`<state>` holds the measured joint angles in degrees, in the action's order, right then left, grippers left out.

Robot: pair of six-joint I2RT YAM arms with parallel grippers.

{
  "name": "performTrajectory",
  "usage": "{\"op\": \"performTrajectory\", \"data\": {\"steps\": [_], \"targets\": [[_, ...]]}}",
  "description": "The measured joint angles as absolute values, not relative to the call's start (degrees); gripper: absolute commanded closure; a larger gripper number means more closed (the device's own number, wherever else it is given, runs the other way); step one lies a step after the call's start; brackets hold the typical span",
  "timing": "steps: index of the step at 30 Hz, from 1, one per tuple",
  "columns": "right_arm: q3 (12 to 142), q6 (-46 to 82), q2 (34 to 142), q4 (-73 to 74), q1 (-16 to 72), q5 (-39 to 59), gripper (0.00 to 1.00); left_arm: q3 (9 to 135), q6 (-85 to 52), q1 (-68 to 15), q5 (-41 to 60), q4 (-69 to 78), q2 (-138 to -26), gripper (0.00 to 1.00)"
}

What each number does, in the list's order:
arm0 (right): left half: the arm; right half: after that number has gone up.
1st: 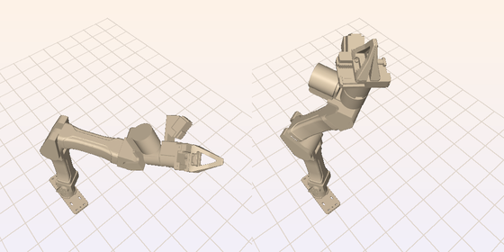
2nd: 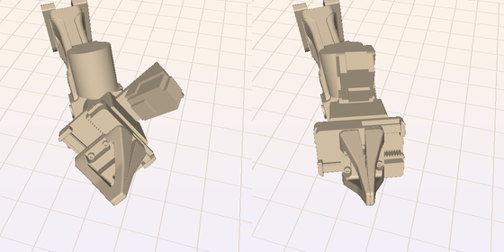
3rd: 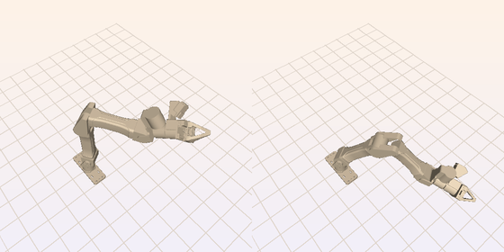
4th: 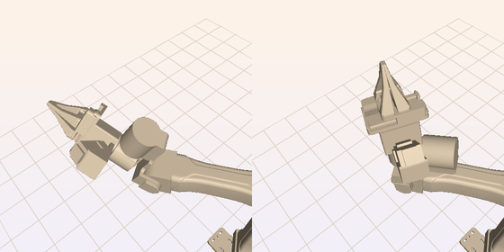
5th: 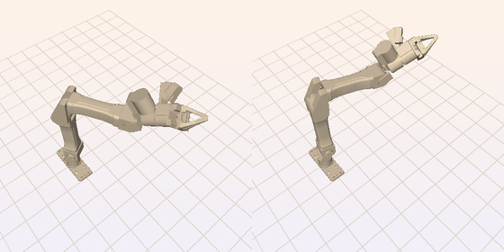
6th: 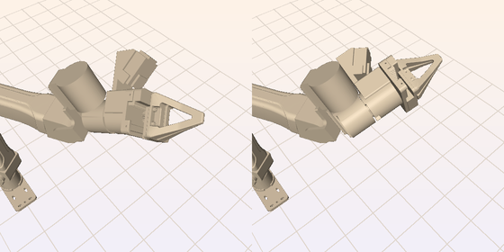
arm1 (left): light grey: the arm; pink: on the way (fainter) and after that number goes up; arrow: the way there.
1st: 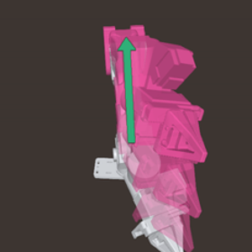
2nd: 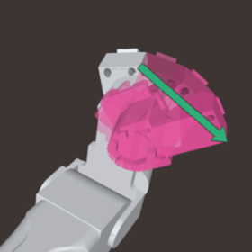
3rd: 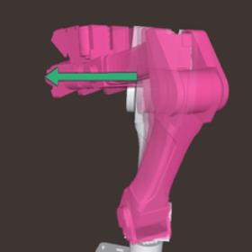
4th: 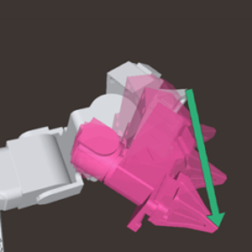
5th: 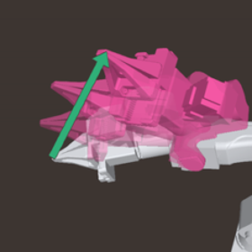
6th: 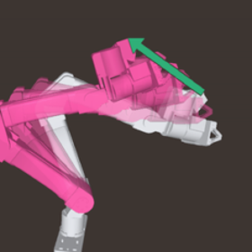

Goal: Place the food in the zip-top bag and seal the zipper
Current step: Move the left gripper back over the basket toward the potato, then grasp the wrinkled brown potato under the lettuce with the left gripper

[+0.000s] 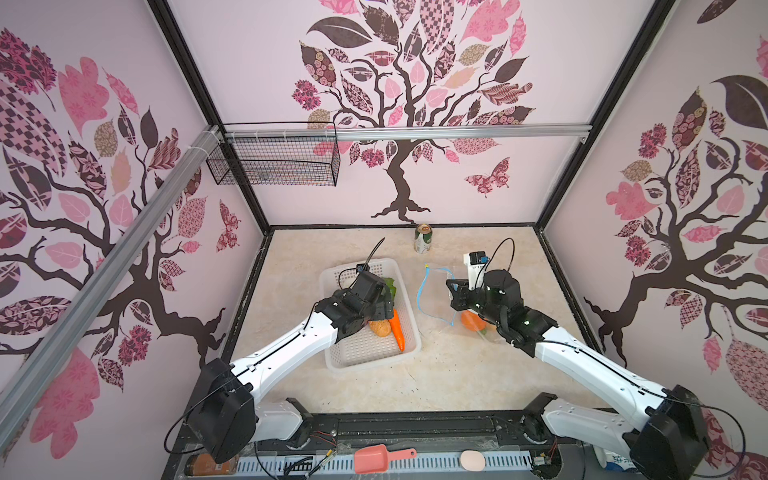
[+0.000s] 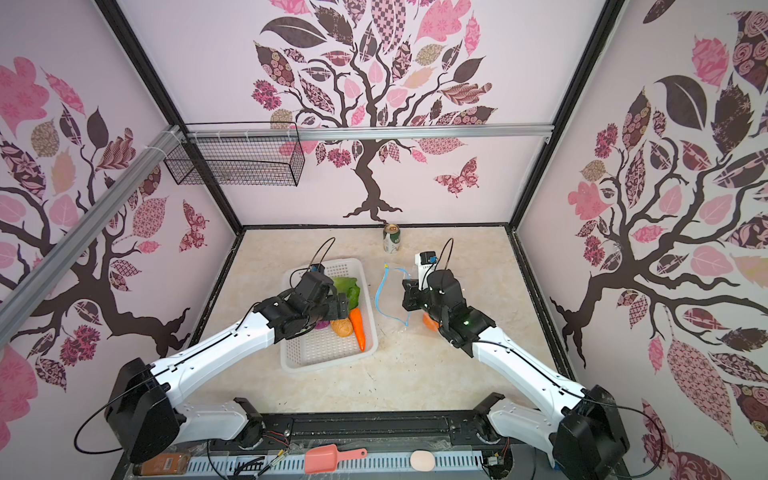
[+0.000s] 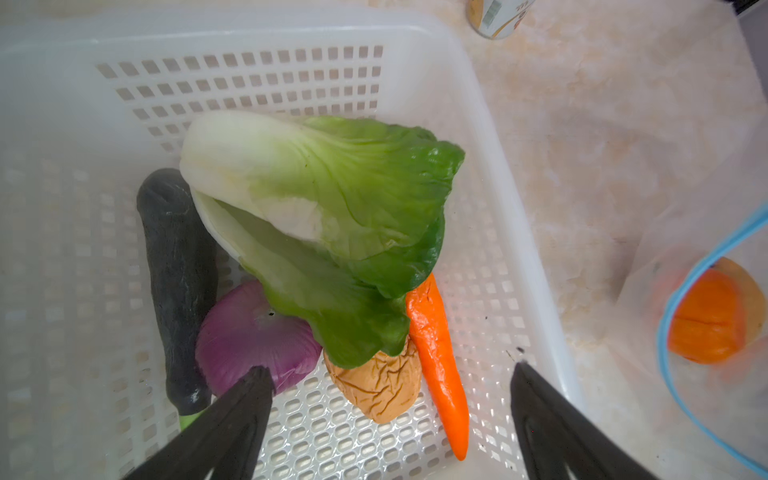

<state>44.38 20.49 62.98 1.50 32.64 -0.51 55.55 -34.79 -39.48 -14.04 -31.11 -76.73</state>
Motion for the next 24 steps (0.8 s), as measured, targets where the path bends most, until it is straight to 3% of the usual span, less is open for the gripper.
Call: {"op": "performTrajectory", "data": {"steps": [5,24], "targets": [[44.4,20.1,63.0,1.5,32.6,-1.0,1.00,53.9,-35.7,-39.5,-13.8,-31.1,-80.1,0.19],[44.4,19.2,63.0,1.5,32.6,-1.9,1.00,53.8,-36.1,-39.6,-11.9,-27.9,-90.1,0.19]]}}
